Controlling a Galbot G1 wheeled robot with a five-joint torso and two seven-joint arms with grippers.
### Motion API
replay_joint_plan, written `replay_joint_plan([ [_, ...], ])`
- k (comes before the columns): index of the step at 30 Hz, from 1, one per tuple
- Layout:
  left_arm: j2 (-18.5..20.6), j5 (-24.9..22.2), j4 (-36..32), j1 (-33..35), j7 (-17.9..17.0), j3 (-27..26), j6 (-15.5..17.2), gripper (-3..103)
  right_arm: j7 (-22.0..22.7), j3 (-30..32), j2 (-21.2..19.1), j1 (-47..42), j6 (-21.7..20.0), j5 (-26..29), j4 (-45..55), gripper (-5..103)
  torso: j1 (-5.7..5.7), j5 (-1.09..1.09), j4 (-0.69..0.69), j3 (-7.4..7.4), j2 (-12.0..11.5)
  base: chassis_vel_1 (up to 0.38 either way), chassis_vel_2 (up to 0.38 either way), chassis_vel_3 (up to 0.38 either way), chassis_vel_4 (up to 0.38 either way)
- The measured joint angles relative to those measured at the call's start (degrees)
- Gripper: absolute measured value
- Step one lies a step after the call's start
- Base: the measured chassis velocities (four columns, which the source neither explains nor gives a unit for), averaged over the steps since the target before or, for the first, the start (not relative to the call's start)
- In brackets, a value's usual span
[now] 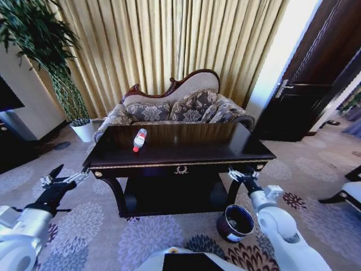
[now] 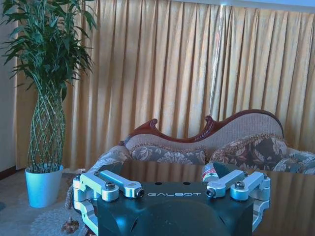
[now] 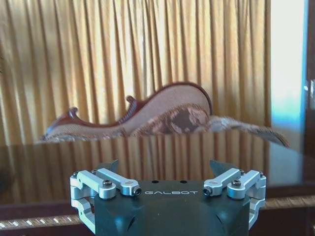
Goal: Move to the front of the table and place the trash on the table into the trash bin.
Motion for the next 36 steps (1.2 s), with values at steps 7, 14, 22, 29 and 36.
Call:
replay_joint_plan([
  [7, -0.06, -0.13, 0.00, 0.04, 0.05, -0.09, -0.10, 100, 0.13, -0.50, -0.32, -0.99, -1.11, -0.08, 6.13, 100, 0.00, 0.00, -0.01, 0.00, 0.00, 0.000, 0.000, 0.000, 0.000],
  [14, -0.14, -0.20, 0.00, 0.09, 0.09, -0.10, -0.10, 100, -0.02, -1.31, -0.41, -1.83, -1.89, -0.40, 9.33, 100, 0.00, 0.00, -0.01, 0.00, 0.00, 0.000, 0.000, 0.000, 0.000],
  [22, -0.35, -0.18, 0.00, 0.37, 0.09, -0.20, -0.09, 100, -0.13, -1.69, -0.75, -1.73, -1.89, -0.50, 9.88, 100, -0.01, 0.00, 0.00, 0.00, 0.01, -0.009, 0.009, 0.013, -0.010],
  [29, -0.49, -0.07, 0.00, 0.52, 0.09, -0.21, -0.06, 100, -0.18, -1.86, -0.80, -1.76, -1.88, -0.83, 9.85, 100, -0.01, 0.00, 0.00, 0.00, 0.01, -0.109, 0.102, 0.110, -0.101],
  [36, -0.45, 0.02, 0.00, 0.52, 0.09, -0.14, -0.02, 100, -0.20, -2.02, -0.89, -1.64, -1.85, -0.79, 9.90, 100, 0.02, 0.00, 0.00, 0.02, -0.01, -0.175, 0.166, 0.169, -0.169],
])
